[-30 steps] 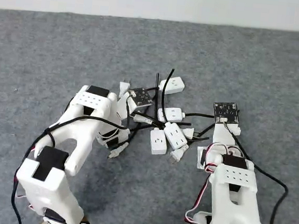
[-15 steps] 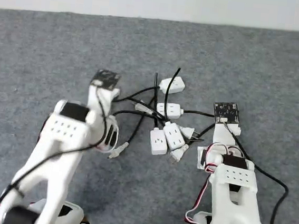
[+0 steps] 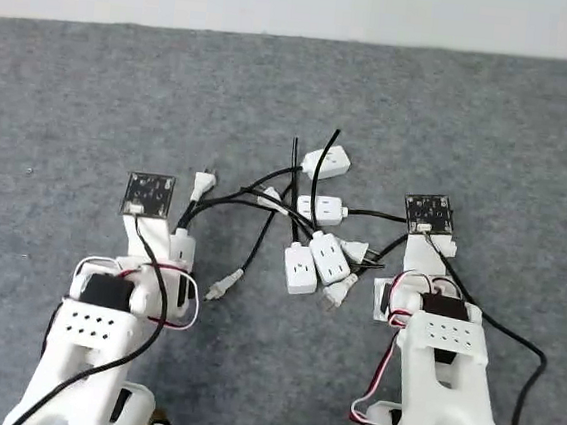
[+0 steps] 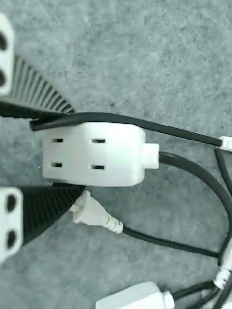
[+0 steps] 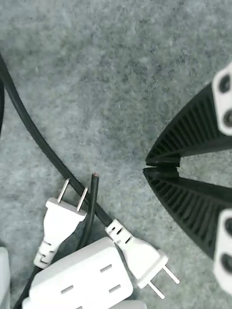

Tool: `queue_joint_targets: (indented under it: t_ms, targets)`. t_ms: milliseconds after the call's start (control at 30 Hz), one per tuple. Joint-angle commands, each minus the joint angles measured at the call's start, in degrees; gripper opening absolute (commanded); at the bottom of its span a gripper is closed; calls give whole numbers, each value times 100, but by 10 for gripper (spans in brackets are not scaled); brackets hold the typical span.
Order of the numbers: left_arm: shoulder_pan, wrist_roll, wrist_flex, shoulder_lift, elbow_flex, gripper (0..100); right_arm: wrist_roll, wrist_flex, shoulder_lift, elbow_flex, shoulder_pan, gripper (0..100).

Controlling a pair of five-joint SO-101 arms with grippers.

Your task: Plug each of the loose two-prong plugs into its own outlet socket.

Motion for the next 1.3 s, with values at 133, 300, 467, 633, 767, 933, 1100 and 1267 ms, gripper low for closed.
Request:
queue_joint_targets:
  t_ms: [133, 300, 467, 633, 767, 933, 1100, 1267]
  targets:
    - [-62, 97, -422, 721, -119, 13, 70, -40, 40, -264, 22, 9]
    - [-62, -290, -378, 1565, -479, 52, 70, -40, 40, -255, 22, 9]
    - [-70, -176, -132, 1899, -725, 179, 70, -40, 40, -255, 22, 9]
    - [-70, -193, -105, 1785, -725, 201, 70, -40, 40, -255, 22, 9]
    - [-70, -378, 176, 1204, -664, 203, 70, -40, 40, -255, 22, 9]
    - [-70, -440, 123, 202, -215, 205, 70, 198, -22, -281, -13, 9]
    - [-70, -440, 141, -747, 198, 206, 18, 233, -22, -281, -303, 9]
    - [-255, -440, 123, -1020, 356, 205, 18, 242, -22, -255, -382, 9]
